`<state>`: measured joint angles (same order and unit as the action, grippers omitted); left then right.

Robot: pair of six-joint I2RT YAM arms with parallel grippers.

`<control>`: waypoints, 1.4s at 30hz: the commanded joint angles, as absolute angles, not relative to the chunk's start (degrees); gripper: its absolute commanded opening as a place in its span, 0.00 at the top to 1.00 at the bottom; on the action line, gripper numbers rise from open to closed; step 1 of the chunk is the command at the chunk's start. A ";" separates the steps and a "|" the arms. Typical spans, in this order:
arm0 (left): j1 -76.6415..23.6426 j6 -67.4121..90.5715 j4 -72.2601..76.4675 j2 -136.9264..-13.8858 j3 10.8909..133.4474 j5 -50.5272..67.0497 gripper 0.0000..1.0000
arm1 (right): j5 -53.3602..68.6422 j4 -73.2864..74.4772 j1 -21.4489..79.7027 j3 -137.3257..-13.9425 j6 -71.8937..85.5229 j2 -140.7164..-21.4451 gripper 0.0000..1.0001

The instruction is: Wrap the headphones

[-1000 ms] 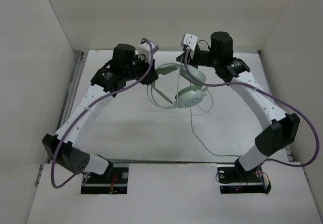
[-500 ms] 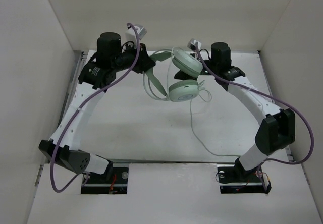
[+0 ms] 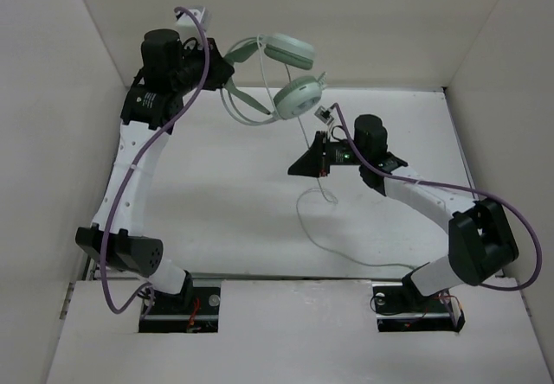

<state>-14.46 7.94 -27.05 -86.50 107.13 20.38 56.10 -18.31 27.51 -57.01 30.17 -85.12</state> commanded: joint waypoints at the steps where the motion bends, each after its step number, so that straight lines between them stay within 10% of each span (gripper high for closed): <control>1: -11.83 14.49 -18.73 -86.22 111.97 13.90 1.00 | 56.08 -26.19 28.52 -53.98 35.15 -82.09 0.77; 13: -7.07 22.85 -17.75 -88.94 112.59 -4.28 1.00 | 55.55 -24.96 32.65 -53.70 33.40 -82.53 0.78; 19: -7.60 17.33 -17.23 -89.65 112.41 -12.37 1.00 | 57.48 -22.77 32.91 -56.77 30.07 -82.62 1.00; 27: -12.52 2.74 -11.52 -89.56 106.09 -26.53 1.00 | 53.27 5.32 32.91 -71.43 6.19 -80.25 1.00; 34: -16.29 -3.24 -11.77 -89.38 98.36 -26.90 1.00 | 22.74 32.95 37.48 -91.83 -37.99 -82.35 1.00; 42: -23.06 -5.88 -21.08 -90.61 95.01 -18.74 1.00 | -7.89 17.52 39.07 -94.49 -67.39 -85.78 1.00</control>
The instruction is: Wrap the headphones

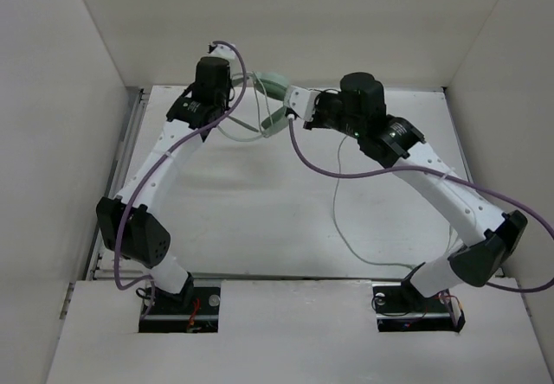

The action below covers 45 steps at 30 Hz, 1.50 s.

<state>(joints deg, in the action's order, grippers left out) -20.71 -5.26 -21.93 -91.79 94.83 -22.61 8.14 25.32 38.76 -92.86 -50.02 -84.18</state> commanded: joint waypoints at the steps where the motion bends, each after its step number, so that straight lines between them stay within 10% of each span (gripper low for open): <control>1: -24.20 -6.32 -22.22 -90.79 94.92 -16.98 1.00 | -9.56 14.27 39.07 -94.05 -70.20 -86.30 1.00; 13: -31.33 -5.45 -27.95 -87.63 95.19 4.47 1.00 | -12.05 -7.13 36.70 -89.04 -80.08 -90.79 0.94; 45: -21.58 13.44 -20.75 -83.41 105.29 37.88 1.00 | 43.92 16.18 20.70 -92.74 -11.18 -93.87 0.85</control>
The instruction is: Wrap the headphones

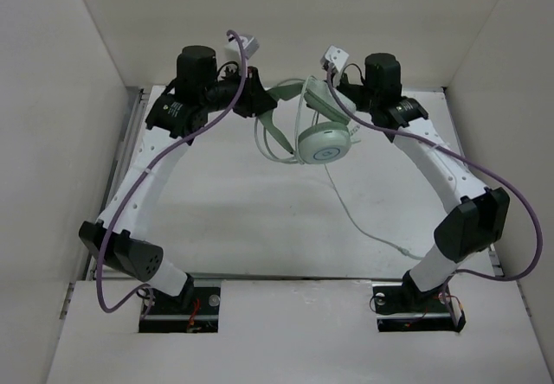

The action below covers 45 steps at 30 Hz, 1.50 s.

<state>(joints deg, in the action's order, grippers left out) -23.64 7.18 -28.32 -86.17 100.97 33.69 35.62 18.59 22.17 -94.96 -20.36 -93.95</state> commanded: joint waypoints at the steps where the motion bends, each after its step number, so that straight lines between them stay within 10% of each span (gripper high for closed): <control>1: -20.71 14.32 -20.13 -83.58 106.08 37.79 1.00 | 46.21 14.61 20.52 -90.98 -8.03 -93.43 0.84; 17: -15.87 20.82 -14.15 -86.83 115.31 21.80 1.00 | 59.50 -32.33 25.08 -61.35 44.11 -88.33 0.73; 35: -9.28 23.92 -12.92 -91.58 124.01 4.51 1.00 | 61.87 -38.94 34.49 -57.66 50.36 -89.74 0.65; 45: -8.83 9.33 -11.61 -93.43 123.75 -16.50 1.00 | 66.62 -34.90 34.67 -54.84 47.82 -84.55 0.78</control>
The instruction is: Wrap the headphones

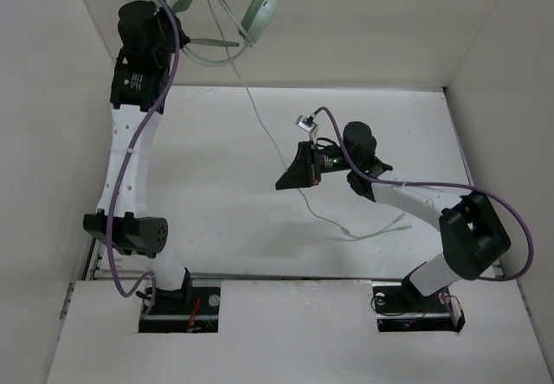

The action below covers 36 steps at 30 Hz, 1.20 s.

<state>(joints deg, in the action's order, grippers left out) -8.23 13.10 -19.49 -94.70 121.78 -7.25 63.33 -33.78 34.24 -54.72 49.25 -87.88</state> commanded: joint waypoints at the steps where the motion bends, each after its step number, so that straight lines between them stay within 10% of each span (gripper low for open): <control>1: -9.18 8.01 -10.82 -93.43 123.40 -18.09 1.00 | 67.06 -34.54 34.67 -54.84 47.55 -84.12 0.81; 6: -9.62 3.78 -9.23 -93.17 121.99 -20.04 1.00 | 69.17 -33.58 32.83 -54.84 46.23 -82.09 1.00; 23: -16.47 -7.47 -7.38 -89.65 108.12 -24.26 1.00 | 70.85 -10.94 19.03 -71.09 31.23 -76.29 1.00; 30: -21.74 -9.40 -11.59 -88.68 99.59 -22.86 1.00 | 49.18 23.43 22.01 -84.79 -6.27 -76.29 1.00; 36: -27.19 -10.19 -17.30 -87.36 92.64 -18.38 1.00 | 22.54 23.82 25.53 -91.13 -22.83 -77.87 1.00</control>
<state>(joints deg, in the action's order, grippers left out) -25.21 -10.66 -19.03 -92.58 93.34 -21.45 39.99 20.38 25.15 -87.11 -8.36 -77.36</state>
